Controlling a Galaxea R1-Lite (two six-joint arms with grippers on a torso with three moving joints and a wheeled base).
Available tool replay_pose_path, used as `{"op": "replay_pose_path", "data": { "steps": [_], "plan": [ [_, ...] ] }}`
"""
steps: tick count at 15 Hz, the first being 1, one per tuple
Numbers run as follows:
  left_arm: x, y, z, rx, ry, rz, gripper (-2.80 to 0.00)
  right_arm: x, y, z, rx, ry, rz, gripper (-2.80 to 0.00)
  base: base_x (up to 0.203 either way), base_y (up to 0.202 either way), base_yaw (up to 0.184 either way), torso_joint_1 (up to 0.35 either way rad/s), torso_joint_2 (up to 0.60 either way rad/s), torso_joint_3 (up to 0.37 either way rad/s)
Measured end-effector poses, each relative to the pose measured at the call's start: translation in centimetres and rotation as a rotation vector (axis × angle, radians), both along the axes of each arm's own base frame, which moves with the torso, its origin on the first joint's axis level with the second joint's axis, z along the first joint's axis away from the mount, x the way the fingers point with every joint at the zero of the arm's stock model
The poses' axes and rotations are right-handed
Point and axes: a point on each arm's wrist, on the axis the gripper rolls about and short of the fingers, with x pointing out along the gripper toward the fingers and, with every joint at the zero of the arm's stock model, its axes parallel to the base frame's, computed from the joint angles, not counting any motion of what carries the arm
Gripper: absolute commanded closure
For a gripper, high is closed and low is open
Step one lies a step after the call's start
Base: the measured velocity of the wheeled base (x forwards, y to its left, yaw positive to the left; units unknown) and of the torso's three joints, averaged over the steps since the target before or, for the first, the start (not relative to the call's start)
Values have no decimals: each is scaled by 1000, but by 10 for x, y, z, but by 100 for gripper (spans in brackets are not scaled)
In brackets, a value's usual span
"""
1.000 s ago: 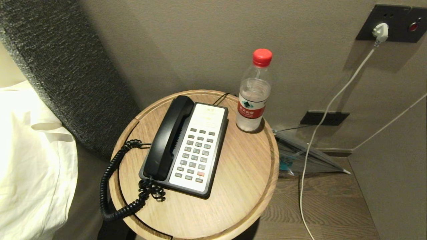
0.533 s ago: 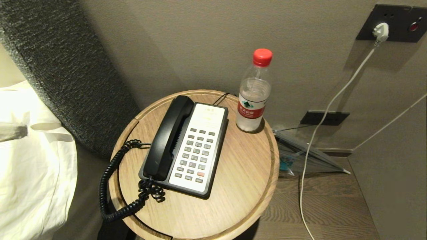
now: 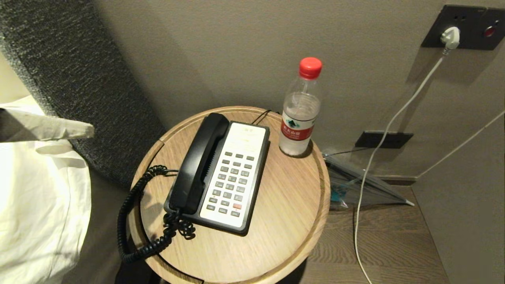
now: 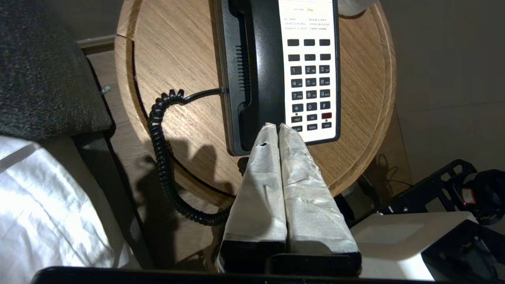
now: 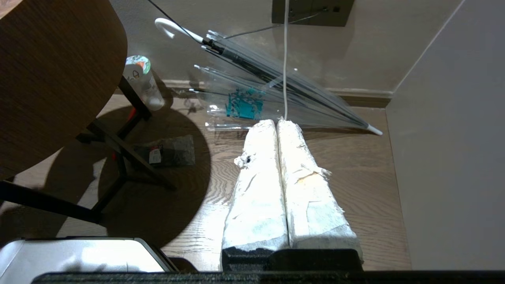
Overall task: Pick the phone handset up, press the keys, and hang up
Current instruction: Pick up the desk phone handset
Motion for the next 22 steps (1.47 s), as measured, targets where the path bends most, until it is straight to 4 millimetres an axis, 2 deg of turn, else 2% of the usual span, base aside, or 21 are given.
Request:
{"op": "replay_pose_path", "data": {
  "steps": [4,5,10,22],
  "plan": [
    [27,-24,-9,50,43,-37,0,0,0,0,0,0,0,0,0,0,0,0,0,0],
    [32,-30,-10,57,50,-52,-280,0,0,0,0,0,-1,0,0,0,0,0,0,0],
    [45,-57,-22,102,94,-86,-280,0,0,0,0,0,0,0,0,0,0,0,0,0],
    [68,-89,-52,290,131,-27,-280,0,0,0,0,0,0,0,0,0,0,0,0,0]
  ]
}}
